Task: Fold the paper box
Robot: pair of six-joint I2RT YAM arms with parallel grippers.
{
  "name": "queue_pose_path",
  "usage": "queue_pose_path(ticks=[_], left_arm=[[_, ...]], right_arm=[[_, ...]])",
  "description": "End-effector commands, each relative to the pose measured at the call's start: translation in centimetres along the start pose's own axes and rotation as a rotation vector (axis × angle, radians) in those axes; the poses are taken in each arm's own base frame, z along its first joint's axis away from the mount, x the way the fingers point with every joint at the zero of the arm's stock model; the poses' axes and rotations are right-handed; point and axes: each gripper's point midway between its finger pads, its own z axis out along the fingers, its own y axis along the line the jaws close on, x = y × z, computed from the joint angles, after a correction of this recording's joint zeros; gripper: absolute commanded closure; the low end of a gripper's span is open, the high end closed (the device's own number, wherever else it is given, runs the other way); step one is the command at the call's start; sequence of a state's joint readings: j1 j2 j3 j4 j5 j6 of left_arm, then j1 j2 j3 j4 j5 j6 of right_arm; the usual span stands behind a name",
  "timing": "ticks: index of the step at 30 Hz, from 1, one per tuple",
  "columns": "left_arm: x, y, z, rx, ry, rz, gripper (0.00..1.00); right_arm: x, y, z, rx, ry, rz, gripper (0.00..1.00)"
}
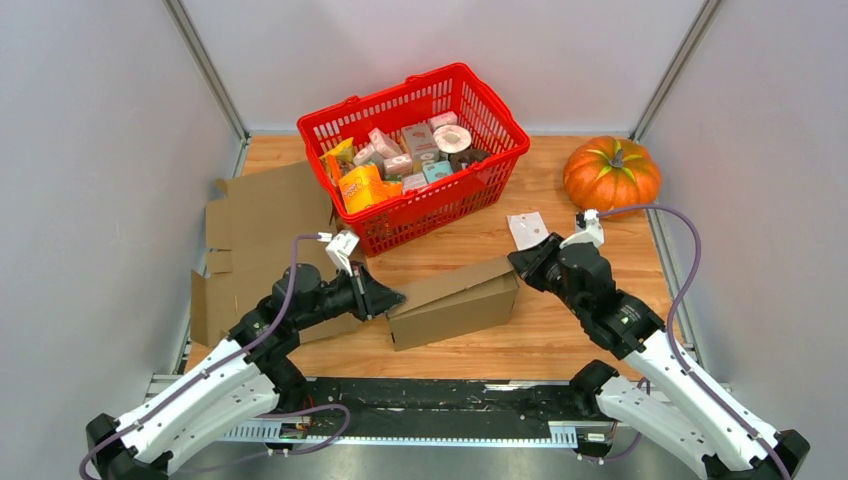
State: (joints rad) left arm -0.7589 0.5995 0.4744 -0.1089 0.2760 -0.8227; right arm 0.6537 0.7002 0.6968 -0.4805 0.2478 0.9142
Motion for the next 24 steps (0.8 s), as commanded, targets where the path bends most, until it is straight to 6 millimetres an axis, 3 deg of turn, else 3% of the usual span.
queue_pose_path(ticks=[1, 2, 5, 7, 8, 13, 18, 19, 20, 22, 23, 24], left_arm=[[-2.2, -2.2, -2.3, -0.031, 0.003, 0.084, 0.84], [-3.6, -3.5, -2.6, -0.024, -0.012, 0.099, 0.83], [-4.1, -4.2, -2.1, -0.033, 0.027, 0.092, 0.85], [-3.6, -4.2, -1.4, -0.02, 0.06, 0.079, 0.88], [-2.6, -3.3, -0.8, -0.034, 0.092, 0.065, 0.89], [-0.7, -2.5, 0.7, 0.015, 0.123, 0.013, 0.91], [0.6, -0.6, 0.9, -0.04, 0.147, -0.002, 0.92], [0.8, -0.2, 0.8, -0.056, 0.151, 0.001, 0.92], [1.1, 0.3, 0.7, -0.073, 0.157, -0.001, 0.92], [1.3, 0.7, 0.7, -0.084, 0.157, 0.01, 0.92], [1.2, 0.7, 0.7, -0.093, 0.162, 0.013, 0.91], [1.0, 0.7, 0.6, -0.1, 0.166, 0.043, 0.91]], right_arm=[[2.7, -3.5, 0.0, 0.111, 0.098, -0.083, 0.88], [2.6, -3.2, 0.1, 0.106, 0.097, -0.084, 0.88], [2.1, -2.5, 0.0, 0.085, 0.1, -0.146, 0.84], [1.0, -2.0, -0.4, 0.095, 0.093, -0.203, 0.74], [0.6, -1.9, -0.7, 0.098, 0.092, -0.26, 0.72], [-1.2, -1.3, -1.6, 0.089, 0.06, -0.352, 0.69], [2.0, -2.4, -1.1, 0.039, 0.155, -0.357, 0.73], [3.8, -4.4, -0.6, 0.06, 0.187, -0.374, 0.76], [4.2, -5.2, -0.6, 0.047, 0.162, -0.368, 0.76], [4.8, -5.4, 0.2, -0.007, 0.11, -0.336, 0.77], [6.2, -7.0, 0.5, -0.006, 0.12, -0.331, 0.77], [6.2, -6.9, 0.8, -0.024, 0.1, -0.32, 0.78]])
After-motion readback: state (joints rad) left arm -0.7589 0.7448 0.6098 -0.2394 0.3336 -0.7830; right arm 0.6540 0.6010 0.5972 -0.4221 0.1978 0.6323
